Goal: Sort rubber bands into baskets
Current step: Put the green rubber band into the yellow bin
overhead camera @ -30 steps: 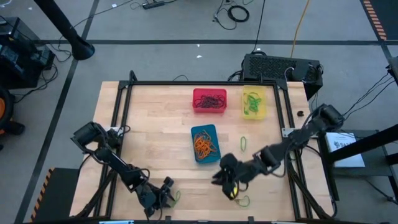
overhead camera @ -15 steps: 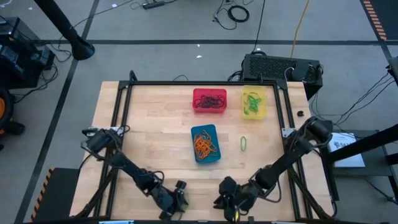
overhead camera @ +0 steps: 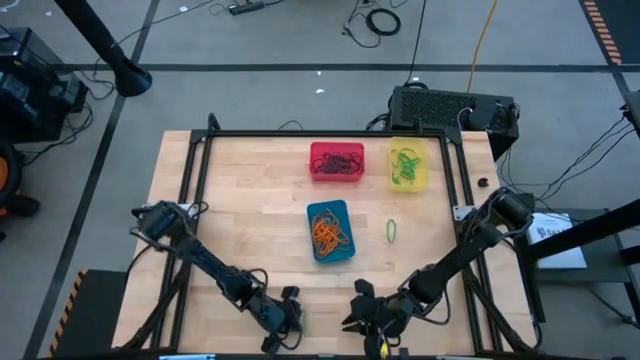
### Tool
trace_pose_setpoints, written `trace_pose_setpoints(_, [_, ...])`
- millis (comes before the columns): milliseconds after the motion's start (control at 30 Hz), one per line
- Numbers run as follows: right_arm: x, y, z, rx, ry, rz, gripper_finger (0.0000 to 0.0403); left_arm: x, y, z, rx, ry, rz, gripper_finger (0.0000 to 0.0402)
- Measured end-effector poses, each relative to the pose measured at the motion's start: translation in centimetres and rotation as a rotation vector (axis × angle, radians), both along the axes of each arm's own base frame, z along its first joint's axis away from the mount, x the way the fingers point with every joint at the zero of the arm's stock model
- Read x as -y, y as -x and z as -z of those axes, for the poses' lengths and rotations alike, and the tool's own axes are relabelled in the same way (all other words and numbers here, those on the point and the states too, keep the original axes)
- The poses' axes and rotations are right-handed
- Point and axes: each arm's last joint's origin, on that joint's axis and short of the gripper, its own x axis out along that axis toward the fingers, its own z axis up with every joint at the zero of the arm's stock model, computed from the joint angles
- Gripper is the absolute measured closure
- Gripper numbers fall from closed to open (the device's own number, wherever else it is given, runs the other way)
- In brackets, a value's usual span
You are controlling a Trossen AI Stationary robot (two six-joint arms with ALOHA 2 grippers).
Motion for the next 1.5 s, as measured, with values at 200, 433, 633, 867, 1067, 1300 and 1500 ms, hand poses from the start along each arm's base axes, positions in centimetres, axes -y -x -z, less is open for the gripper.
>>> trace_pose_setpoints(200, [1.5, -1.3, -0.1, 0.074, 0.170, -0.068, 0.0346, -2.1, -0.8, -5.4, 0.124, 0.031, -0.108, 0.0397])
trace_pose_setpoints(433, [3.3, -3.1, -0.7, 0.238, 0.409, -0.179, 0.0347, -4.3, -1.0, -10.3, 0.256, 0.096, -0.157, 0.0398])
trace_pose_setpoints(633, [4.1, -4.2, -1.9, 0.369, 0.429, -0.138, 0.0332, -5.2, -1.0, -11.8, 0.297, 0.120, -0.182, 0.0399])
trace_pose_setpoints(867, [4.2, -4.3, -1.9, 0.382, 0.480, -0.159, 0.0257, -5.2, -1.0, -11.6, 0.283, 0.106, -0.181, 0.0399])
trace_pose_setpoints(1067, [4.2, -4.2, -1.9, 0.376, 0.466, -0.152, 0.0207, -5.2, -1.0, -11.6, 0.283, 0.106, -0.180, 0.0400])
trace_pose_setpoints(1300, [4.2, -4.3, -1.9, 0.373, 0.453, -0.144, 0.0210, -5.3, -0.9, -11.4, 0.268, 0.093, -0.179, 0.0400])
trace_pose_setpoints(1500, [4.2, -4.2, -1.9, 0.375, 0.449, -0.144, 0.0243, -5.4, -0.8, -11.2, 0.248, 0.069, -0.191, 0.0400])
